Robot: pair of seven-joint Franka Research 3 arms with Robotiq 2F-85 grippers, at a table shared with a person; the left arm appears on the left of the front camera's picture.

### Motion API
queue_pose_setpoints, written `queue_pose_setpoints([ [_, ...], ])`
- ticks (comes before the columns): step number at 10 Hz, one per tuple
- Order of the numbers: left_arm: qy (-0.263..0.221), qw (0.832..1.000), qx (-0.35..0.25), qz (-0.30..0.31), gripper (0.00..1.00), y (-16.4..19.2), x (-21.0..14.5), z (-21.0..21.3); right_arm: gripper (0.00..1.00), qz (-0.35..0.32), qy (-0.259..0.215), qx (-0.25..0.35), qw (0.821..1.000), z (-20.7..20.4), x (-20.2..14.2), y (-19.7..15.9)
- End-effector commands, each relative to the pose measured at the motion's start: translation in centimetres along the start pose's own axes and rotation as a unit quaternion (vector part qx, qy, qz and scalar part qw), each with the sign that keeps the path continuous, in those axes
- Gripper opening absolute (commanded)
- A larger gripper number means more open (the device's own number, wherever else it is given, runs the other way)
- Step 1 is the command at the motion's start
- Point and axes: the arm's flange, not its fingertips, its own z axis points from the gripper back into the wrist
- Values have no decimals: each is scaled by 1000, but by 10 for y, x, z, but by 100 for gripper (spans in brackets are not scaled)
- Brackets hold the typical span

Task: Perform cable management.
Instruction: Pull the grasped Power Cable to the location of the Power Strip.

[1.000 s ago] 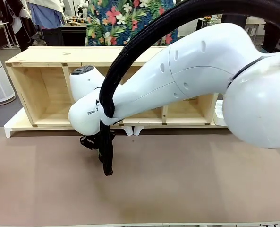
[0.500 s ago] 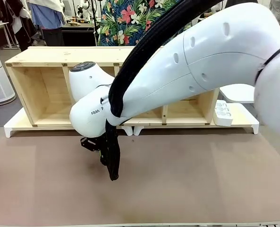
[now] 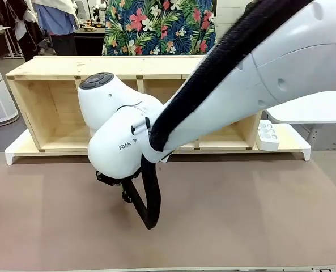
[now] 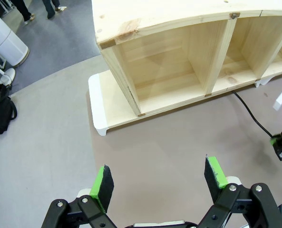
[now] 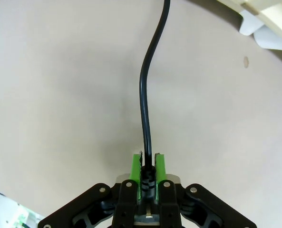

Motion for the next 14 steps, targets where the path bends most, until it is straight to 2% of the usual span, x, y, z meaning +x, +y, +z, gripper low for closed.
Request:
queue_pose_setpoints([
  [1,2,1000,-1,3,100,2,-1,0,15,-2,-24,-6,1000,4,-31,-7],
  [4,2,1000,-1,3,100,2,-1,0,15,-15,-48,-8,999,16,-68,-22],
  [8,2,1000,-1,3,100,2,-1,0,15,-56,-66,-5,996,18,-101,-44],
  [14,2,1000,-1,3,100,2,-1,0,15,-44,-53,-6,998,18,-94,-45],
])
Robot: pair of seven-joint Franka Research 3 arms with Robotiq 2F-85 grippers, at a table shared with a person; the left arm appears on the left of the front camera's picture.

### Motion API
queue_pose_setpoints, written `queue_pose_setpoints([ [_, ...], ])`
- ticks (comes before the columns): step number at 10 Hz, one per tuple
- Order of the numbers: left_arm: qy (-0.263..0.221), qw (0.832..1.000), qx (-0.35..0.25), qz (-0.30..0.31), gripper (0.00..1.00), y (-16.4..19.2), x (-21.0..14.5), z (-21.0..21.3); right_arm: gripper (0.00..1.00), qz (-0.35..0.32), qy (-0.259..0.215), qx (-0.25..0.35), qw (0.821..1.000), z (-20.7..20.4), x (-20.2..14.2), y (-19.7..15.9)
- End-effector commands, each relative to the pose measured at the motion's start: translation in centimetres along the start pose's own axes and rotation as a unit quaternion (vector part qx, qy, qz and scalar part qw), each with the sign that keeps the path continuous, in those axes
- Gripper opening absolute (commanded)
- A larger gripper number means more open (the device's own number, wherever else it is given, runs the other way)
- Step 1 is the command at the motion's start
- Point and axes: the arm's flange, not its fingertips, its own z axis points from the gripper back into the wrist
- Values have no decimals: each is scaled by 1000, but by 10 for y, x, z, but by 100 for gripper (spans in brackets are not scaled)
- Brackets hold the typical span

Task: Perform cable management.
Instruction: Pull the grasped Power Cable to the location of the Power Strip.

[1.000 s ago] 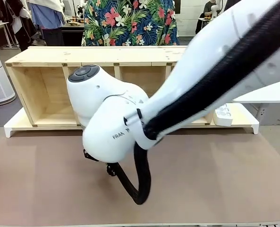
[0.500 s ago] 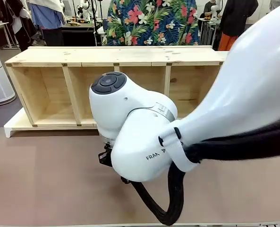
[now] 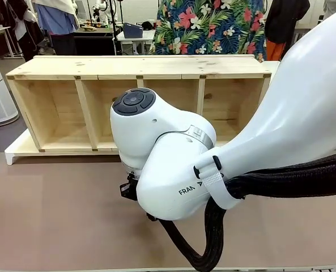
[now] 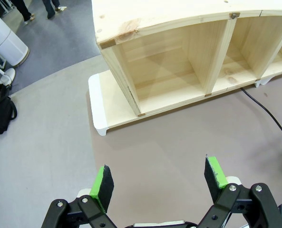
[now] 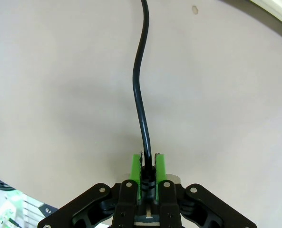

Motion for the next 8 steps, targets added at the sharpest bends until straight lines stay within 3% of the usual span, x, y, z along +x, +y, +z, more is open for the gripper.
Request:
queue_pose_setpoints([
  [1,2,1000,-1,3,100,1,-1,0,15,1,2,-1,1000,1,2,3],
  [5,2,1000,-1,3,100,1,-1,0,15,0,0,0,1000,0,0,0],
  [8,2,1000,-1,3,100,1,-1,0,15,36,14,-33,999,12,-54,10],
])
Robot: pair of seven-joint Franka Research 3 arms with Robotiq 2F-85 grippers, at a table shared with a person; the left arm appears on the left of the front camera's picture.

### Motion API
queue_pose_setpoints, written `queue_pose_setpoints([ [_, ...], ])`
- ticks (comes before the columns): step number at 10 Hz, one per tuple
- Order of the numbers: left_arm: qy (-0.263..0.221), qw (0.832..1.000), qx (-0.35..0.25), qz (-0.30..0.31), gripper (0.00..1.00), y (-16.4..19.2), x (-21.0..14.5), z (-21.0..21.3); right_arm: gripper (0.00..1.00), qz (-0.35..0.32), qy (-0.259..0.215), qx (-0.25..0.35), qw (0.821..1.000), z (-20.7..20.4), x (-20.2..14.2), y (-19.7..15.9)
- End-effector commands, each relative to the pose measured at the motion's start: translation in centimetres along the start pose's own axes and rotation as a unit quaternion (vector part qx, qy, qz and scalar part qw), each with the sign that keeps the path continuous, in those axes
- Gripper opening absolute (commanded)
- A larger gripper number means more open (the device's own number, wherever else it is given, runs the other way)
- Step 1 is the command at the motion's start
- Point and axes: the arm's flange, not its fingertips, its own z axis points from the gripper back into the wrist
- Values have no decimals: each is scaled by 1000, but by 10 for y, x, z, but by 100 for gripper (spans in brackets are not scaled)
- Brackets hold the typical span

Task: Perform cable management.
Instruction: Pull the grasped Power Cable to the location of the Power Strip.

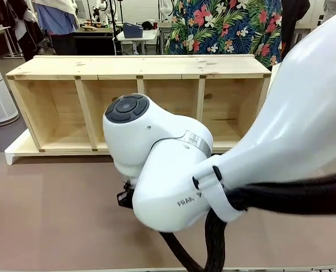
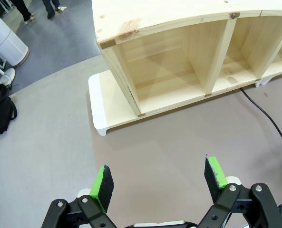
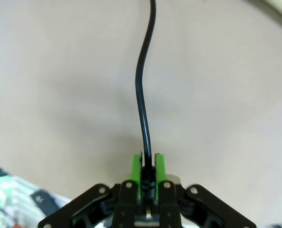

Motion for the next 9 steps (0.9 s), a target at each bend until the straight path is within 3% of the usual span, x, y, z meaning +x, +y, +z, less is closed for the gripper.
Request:
queue_pose_setpoints([
  [1,2,1000,-1,3,100,1,-1,0,15,-3,-5,-32,999,14,-43,-7],
  [4,2,1000,-1,3,100,1,-1,0,15,-36,-12,-61,997,19,-67,-30],
  [9,2,1000,-1,3,100,1,-1,0,15,-116,-13,-52,992,20,-89,-96],
])
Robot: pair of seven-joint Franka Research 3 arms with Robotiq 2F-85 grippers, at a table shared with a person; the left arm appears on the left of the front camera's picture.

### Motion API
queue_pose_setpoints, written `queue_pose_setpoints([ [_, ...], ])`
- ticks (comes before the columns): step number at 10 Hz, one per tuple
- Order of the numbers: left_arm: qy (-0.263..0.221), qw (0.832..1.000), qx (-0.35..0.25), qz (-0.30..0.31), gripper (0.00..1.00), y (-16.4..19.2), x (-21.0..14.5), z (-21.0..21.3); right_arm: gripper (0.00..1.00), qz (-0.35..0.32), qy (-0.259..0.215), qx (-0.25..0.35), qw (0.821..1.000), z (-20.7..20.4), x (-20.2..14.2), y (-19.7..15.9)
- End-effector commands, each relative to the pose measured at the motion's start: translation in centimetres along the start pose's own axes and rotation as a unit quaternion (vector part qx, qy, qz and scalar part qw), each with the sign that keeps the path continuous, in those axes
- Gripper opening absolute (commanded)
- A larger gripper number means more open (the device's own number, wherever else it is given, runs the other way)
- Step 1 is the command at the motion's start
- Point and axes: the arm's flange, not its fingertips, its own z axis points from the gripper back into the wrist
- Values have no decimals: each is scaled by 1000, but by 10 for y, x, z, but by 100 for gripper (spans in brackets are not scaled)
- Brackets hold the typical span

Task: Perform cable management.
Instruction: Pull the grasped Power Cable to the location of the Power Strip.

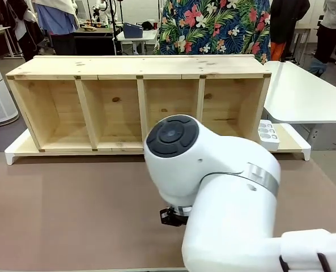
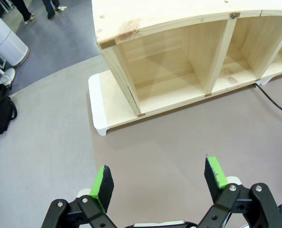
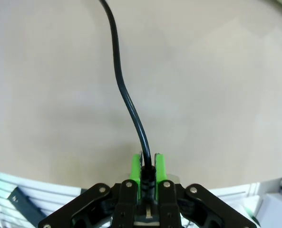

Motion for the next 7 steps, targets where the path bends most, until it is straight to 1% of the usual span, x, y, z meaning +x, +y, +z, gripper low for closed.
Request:
queue_pose_setpoints([
  [1,2,1000,-1,3,100,1,-1,0,15,-27,4,12,1000,-4,-14,-36],
  [3,2,1000,-1,3,100,1,-1,0,15,-57,8,17,998,-8,-16,-63],
  [7,2,1000,-1,3,100,1,-1,0,15,-119,30,3,992,-22,-18,-112],
])
